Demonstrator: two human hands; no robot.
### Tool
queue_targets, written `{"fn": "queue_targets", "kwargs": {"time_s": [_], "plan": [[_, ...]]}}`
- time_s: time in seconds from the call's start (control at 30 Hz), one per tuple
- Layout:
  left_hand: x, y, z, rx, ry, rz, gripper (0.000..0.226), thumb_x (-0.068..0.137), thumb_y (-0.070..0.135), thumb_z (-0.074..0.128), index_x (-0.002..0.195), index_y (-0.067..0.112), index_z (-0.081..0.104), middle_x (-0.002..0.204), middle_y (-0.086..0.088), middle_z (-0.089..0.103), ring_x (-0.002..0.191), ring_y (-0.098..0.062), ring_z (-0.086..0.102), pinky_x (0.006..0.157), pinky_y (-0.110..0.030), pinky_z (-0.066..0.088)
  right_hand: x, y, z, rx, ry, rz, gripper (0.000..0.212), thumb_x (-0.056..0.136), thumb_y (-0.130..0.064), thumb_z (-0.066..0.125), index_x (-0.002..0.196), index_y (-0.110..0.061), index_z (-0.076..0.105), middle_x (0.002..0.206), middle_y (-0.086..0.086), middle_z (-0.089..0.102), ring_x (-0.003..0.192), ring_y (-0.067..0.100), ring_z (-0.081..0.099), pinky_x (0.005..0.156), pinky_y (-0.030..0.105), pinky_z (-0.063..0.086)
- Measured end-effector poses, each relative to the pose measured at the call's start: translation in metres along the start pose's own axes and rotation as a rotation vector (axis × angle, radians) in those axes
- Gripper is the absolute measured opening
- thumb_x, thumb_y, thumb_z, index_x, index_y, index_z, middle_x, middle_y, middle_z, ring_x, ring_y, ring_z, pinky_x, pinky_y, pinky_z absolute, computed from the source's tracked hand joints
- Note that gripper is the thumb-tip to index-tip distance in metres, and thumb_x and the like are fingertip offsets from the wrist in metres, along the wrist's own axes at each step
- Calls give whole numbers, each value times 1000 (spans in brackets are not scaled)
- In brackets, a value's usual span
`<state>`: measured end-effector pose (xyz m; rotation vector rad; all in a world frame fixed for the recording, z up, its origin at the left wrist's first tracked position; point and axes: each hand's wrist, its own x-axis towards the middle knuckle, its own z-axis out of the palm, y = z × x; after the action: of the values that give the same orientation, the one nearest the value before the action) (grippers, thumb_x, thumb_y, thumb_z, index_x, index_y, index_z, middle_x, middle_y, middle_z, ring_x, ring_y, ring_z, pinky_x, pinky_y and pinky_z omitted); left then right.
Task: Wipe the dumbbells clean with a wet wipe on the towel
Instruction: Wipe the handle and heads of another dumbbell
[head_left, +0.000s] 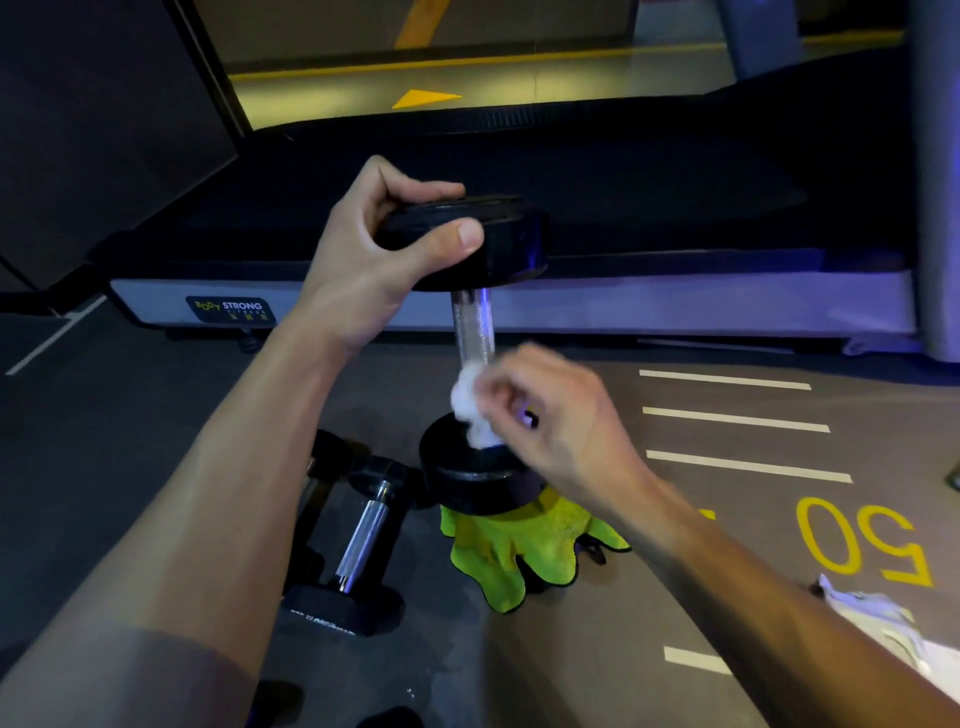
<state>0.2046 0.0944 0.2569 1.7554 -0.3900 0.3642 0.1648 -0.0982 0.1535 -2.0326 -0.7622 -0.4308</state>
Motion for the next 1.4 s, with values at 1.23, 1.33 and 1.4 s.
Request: {"fn": "queue_targets", "kwargs": {"time_s": [1.23, 1.33, 1.4], "plan": [[-3, 1, 0, 19, 7, 5, 42, 74, 44, 83, 102, 24, 58, 131, -5, 72, 122, -17, 69, 101, -38, 57, 29, -15, -8, 259, -36, 398, 9, 92, -39, 71, 88, -31, 68, 117, -5, 52, 105, 3, 58, 89, 15, 43], [-3, 3, 1, 10, -11, 6, 44, 74, 43, 83, 102, 23, 57, 132, -6, 71, 122, -17, 69, 98, -34, 58, 40, -21, -10, 258, 23, 403, 8, 91, -34, 73, 98, -29, 71, 112, -1, 59, 96, 3, 61, 80, 14, 43], [-3, 3, 2, 14, -15, 8, 45, 73, 44, 82, 103, 22, 57, 132, -6, 71, 121, -16, 69, 97, -33, 59, 44, -28, -10, 371, 59, 479, 12, 91, -34, 72, 98, -24, 72, 104, -1, 71, 92, 5, 67, 79, 20, 47]]}}
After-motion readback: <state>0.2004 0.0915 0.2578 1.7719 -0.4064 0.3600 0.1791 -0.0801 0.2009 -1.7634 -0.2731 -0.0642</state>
